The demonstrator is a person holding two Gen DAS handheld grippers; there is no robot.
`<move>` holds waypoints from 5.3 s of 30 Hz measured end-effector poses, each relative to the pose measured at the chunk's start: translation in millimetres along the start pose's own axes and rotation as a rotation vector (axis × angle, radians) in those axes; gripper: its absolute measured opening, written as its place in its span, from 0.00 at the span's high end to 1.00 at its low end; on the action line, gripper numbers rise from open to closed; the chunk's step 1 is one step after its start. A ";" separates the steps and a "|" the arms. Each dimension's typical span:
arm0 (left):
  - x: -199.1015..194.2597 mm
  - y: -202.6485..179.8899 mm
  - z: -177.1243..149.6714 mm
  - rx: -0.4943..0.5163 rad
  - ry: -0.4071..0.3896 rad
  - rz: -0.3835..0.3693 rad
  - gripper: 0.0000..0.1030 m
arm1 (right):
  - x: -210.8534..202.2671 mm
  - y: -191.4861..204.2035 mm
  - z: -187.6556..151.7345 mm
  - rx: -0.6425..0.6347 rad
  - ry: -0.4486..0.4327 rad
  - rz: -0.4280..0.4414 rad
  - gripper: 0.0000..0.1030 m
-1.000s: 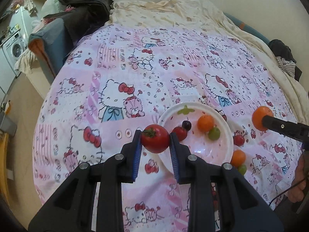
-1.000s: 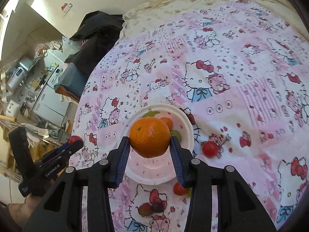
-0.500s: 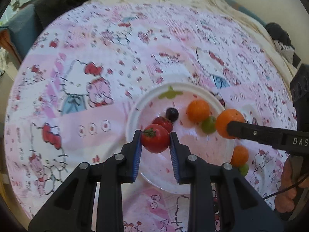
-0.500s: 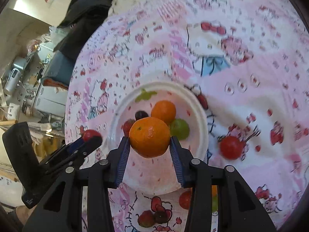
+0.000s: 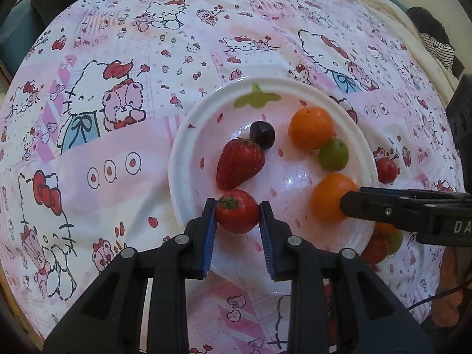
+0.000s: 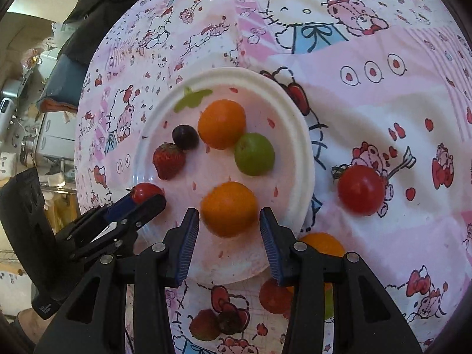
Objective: Organize fruits
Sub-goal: 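Lower the tomato and mandarin onto the pink plate and open both grippers, then grasp a strawberry with the left gripper while the right gripper moves toward a lime, then grasp a green lime with the right gripper while the left holds the strawberry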
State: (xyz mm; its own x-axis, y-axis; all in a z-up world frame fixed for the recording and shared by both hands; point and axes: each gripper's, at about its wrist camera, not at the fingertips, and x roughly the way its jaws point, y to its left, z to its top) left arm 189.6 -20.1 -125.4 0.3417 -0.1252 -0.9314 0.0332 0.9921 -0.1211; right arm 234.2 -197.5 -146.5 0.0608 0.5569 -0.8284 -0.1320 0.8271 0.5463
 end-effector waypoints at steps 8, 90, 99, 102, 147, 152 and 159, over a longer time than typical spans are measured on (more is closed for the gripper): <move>2.5 -3.5 -2.4 0.010 0.005 -0.008 0.75 | -0.9 4.9 1.5 -0.004 -0.005 0.026 0.55; -33.7 -96.1 -115.2 0.523 -0.033 -0.122 0.74 | -114.8 -36.8 -96.2 0.137 -0.244 -0.027 0.19; -90.6 -48.1 -87.4 0.233 -0.117 -0.137 0.74 | -115.8 -42.1 -95.1 0.160 -0.243 -0.009 0.19; -100.5 -23.3 -82.1 0.102 -0.091 -0.112 0.74 | -110.9 -46.5 -93.1 0.175 -0.226 -0.017 0.20; -114.4 13.9 -72.9 -0.048 -0.116 -0.017 0.74 | -54.1 2.5 -113.7 -0.369 -0.070 -0.464 0.67; -119.1 18.4 -73.5 -0.051 -0.155 0.011 0.74 | -101.9 -7.6 -112.4 -0.242 -0.202 -0.336 0.67; -135.8 28.0 -66.0 -0.075 -0.248 0.012 0.74 | -157.2 -11.6 -99.9 -0.135 -0.437 -0.136 0.67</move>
State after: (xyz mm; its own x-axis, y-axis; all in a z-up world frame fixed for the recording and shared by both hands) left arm 82.2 24.0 -24.9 0.5618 -0.0979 -0.8215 -0.0389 0.9888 -0.1444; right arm 127.4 -302.2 -35.0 0.4931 0.4480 -0.7458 -0.2193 0.8936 0.3917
